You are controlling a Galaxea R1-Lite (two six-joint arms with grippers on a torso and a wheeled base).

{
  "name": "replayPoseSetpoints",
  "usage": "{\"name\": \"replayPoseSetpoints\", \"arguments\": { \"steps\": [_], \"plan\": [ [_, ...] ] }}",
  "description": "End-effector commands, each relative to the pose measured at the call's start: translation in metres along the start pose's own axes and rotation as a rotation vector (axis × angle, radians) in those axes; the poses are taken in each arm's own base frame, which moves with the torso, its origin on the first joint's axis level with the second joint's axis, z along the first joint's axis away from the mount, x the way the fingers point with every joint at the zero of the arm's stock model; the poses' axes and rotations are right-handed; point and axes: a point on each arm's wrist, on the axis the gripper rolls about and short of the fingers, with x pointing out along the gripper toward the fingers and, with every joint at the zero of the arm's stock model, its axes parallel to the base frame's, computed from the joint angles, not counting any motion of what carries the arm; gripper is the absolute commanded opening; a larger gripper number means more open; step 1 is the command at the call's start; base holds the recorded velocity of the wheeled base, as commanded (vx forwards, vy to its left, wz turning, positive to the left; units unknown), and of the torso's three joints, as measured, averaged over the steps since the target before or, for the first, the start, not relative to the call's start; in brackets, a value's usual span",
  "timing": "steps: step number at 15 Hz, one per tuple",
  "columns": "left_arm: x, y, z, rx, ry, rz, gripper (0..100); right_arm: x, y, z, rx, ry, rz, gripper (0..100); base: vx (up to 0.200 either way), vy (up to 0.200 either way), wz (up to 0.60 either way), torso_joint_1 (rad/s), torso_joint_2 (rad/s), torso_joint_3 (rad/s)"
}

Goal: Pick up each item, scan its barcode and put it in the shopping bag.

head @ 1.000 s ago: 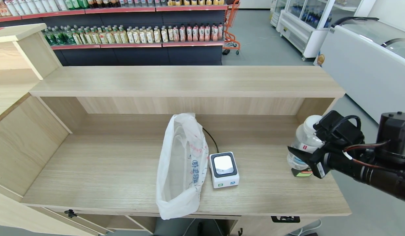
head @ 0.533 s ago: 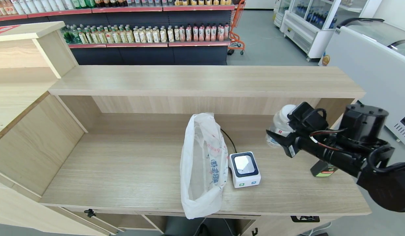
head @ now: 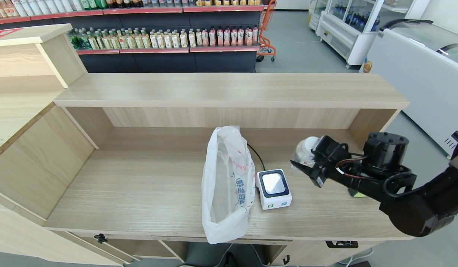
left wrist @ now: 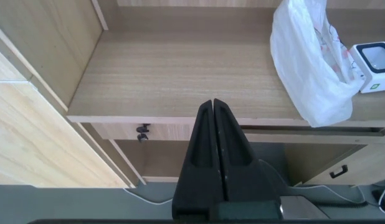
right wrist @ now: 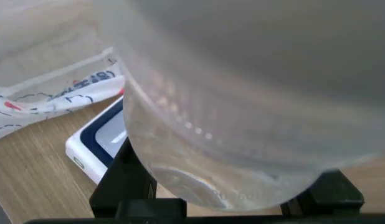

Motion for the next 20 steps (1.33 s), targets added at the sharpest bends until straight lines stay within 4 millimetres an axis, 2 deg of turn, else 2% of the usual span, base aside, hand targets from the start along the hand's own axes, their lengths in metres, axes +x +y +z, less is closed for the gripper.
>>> {"name": "replayPoseSetpoints", "arguments": {
  "steps": [1,5,7,11,20],
  "plan": [
    [0.000,0.000,0.000,0.000,0.001,0.000,0,0.005,0.003,-0.008,-0.021,-0.002,0.019,0,0.000,0.000,0.00,0.000,0.00,0.000],
    [0.000,0.000,0.000,0.000,-0.001,0.000,0,0.010,0.011,-0.016,-0.126,-0.071,0.105,0,0.000,0.000,0.00,0.000,0.00,0.000],
    [0.000,0.000,0.000,0.000,0.001,0.000,0,0.013,0.009,-0.031,-0.159,-0.082,0.126,0,0.000,0.000,0.00,0.000,0.00,0.000],
    [0.000,0.000,0.000,0.000,0.001,0.000,0,0.024,0.005,-0.041,-0.181,-0.102,0.140,0,0.000,0.000,0.00,0.000,0.00,0.000],
    [0.000,0.000,0.000,0.000,0.001,0.000,0,0.046,0.010,-0.050,-0.193,-0.202,0.219,0,0.000,0.000,0.00,0.000,0.00,0.000]
  ]
}}
